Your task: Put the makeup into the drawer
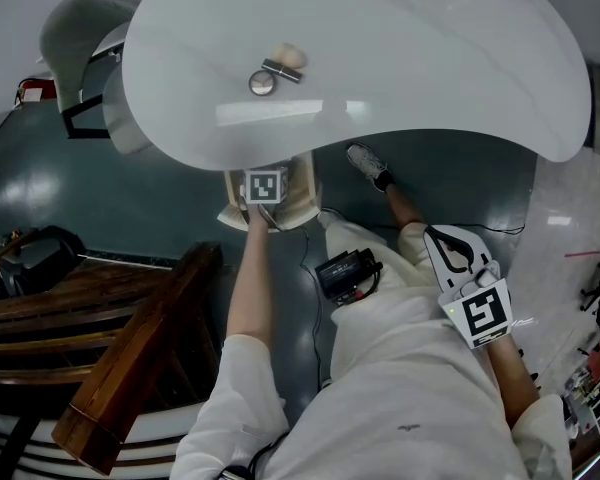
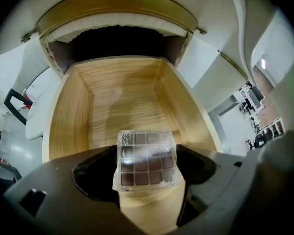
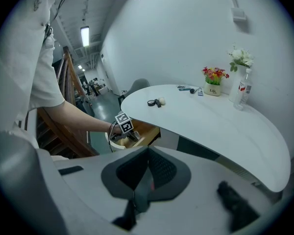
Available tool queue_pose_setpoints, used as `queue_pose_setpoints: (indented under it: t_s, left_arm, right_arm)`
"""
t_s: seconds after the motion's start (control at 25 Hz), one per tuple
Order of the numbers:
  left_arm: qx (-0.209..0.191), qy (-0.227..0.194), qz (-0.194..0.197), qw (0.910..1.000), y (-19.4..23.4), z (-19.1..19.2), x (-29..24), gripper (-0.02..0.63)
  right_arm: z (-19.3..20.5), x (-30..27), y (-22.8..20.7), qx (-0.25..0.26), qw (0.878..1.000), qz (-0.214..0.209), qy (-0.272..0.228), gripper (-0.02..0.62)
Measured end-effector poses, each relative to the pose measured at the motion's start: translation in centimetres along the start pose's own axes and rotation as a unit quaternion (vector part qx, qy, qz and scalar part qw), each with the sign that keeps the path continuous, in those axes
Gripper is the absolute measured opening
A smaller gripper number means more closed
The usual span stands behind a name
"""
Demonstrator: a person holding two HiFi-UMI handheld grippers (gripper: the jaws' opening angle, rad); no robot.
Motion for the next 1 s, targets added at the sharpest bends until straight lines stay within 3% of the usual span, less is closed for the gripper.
queue_pose_setpoints:
  t_s: [0.24, 0.36, 0.52, 1.0]
  left_arm:
    - [0.003, 0.007, -0.008, 0.9999, 0.3, 0.3, 0.1, 0.379]
    - [0.037, 0.065, 0.003, 0.9972, -0.3, 2.0, 0.5, 0.38]
    - [0.005, 0.006, -0.008, 0.9999, 0.2, 0.2, 0.0, 0.379]
    - [0.006, 0.008, -0.024, 0.9997, 0.4, 0.1, 0.7, 0.38]
  right_arm:
    - [0.2, 0.1, 0.0, 0.006, 1.0, -0.001, -0.001, 0.014]
    - [0.2, 0.3, -0.1, 0.007, 1.0, 0.001, -0.001, 0.014]
    - [0.3, 0.4, -0.1, 0.007, 1.0, 0.001, -0.001, 0.014]
    - [-0.2, 0.6, -0.2, 0.006, 1.0, 0.0, -0.006, 0.014]
Point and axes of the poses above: the fingertips, and each gripper's own axes: x backward along the fingers, y to its left, z out of its underside, the point moved 6 cm from there along x, backward along the fingers, and after that the axes turned 4 degrees about x, right-handed, at the moved point
